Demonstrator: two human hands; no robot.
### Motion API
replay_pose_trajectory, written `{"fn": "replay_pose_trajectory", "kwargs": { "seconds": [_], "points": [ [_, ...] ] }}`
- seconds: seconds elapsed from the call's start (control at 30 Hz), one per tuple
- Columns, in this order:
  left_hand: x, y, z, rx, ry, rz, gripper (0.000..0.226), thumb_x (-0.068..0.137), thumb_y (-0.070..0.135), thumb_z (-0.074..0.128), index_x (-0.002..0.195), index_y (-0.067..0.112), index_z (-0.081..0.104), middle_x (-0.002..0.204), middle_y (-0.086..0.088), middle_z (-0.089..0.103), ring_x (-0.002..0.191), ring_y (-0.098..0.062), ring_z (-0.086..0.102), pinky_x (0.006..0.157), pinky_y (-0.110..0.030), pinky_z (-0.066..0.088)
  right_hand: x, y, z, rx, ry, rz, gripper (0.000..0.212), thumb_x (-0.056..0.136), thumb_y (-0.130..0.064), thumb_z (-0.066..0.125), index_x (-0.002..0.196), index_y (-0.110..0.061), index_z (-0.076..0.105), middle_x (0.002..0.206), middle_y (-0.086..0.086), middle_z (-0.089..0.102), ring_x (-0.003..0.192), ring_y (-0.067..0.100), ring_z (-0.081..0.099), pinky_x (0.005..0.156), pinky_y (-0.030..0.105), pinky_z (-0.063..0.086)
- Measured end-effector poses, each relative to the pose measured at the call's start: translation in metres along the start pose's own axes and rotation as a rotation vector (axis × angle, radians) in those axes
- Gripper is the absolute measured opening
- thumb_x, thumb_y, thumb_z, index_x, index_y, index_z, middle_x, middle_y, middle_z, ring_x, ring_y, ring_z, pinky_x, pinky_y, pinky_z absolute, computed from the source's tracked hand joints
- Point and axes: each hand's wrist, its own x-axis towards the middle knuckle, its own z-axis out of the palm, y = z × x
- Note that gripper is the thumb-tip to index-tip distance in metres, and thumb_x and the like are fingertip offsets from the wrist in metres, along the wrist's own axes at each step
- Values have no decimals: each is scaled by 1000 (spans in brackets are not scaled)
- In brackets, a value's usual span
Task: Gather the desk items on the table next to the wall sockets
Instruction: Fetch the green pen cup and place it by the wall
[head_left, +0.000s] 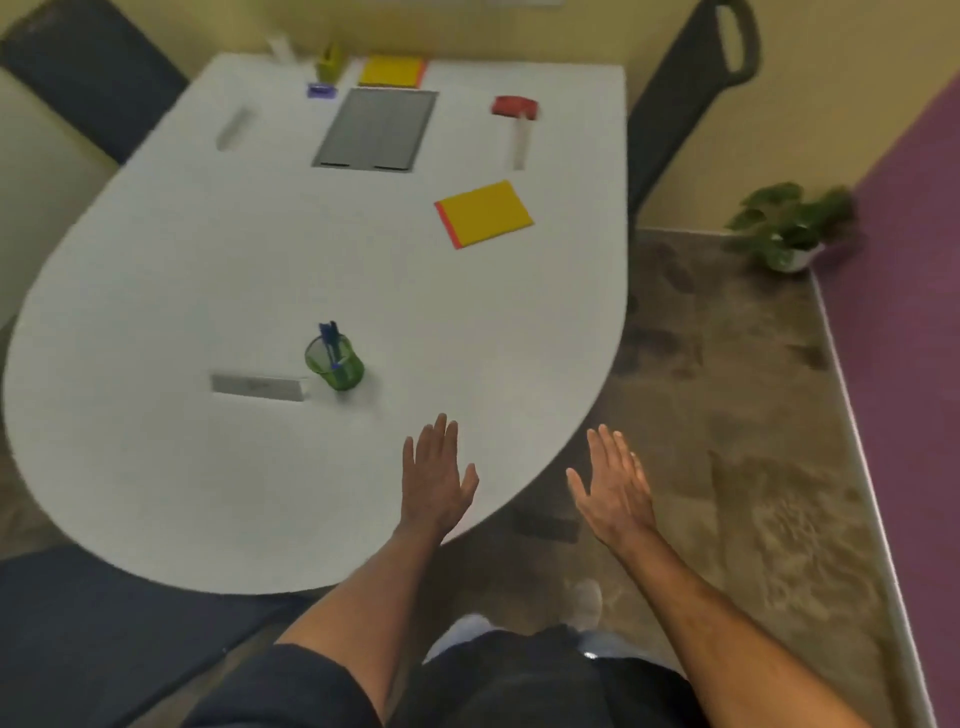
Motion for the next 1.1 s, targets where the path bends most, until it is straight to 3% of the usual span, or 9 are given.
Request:
{"fn": "replay_pose_trajectory", "kwargs": {
  "seconds": [0.23, 0.4, 0.63, 0.8, 0.9, 1.0, 1.1],
  "points": [
    [28, -12, -11, -125, 85, -303, 69, 100, 45, 36, 159, 15, 17, 168, -3, 8, 155, -22, 12, 126, -46, 5, 126, -32, -24, -34, -54, -308, 71, 102, -52, 38, 161, -17, 17, 169, 3, 14, 157, 21, 8, 127, 41, 17],
    [43, -44, -8, -183, 101, -485, 69, 101, 43, 36, 160, 15, 13, 169, -3, 6, 155, -22, 9, 126, -46, 3, 191, -89, -21, -48, -78, -504, 71, 101, -49, 43, 159, -12, 23, 167, 8, 22, 156, 26, 16, 124, 42, 24],
    [86, -99, -17, -273, 150, -674, 70, 100, 43, 40, 159, 13, 17, 167, -5, 14, 153, -22, 16, 125, -46, 6, 253, -198, -6, -32, -164, -681, 71, 100, -43, 50, 158, -10, 25, 166, 10, 24, 155, 27, 19, 124, 40, 22],
    [113, -128, -14, -450, 249, -780, 73, 97, 42, 49, 158, 13, 21, 166, -6, 17, 152, -23, 21, 125, -44, 13, 274, -255, 13, -20, -307, -755, 71, 100, -41, 52, 158, -11, 25, 165, 8, 26, 153, 24, 22, 123, 39, 25],
    [131, -143, -10, -599, 330, -798, 80, 94, 42, 58, 158, 11, 21, 165, -7, 22, 149, -25, 29, 121, -39, 26, 284, -285, 23, 15, -416, -786, 72, 98, -36, 57, 158, -11, 24, 164, 6, 28, 150, 24, 27, 119, 38, 28],
    [150, -153, -4, -760, 347, -832, 87, 89, 46, 63, 158, 18, 18, 162, -3, 28, 142, -25, 38, 112, -38, 38, 296, -309, 35, 56, -551, -745, 78, 96, -30, 62, 158, -9, 21, 163, 8, 27, 149, 24, 30, 122, 39, 29],
    [167, -162, 2, -827, 358, -847, 91, 86, 45, 67, 158, 21, 17, 159, -2, 34, 137, -26, 44, 107, -38, 42, 308, -329, 48, 139, -638, -670, 82, 92, -23, 67, 158, -11, 20, 161, 9, 29, 142, 23, 42, 116, 38, 39]
  ]
}}
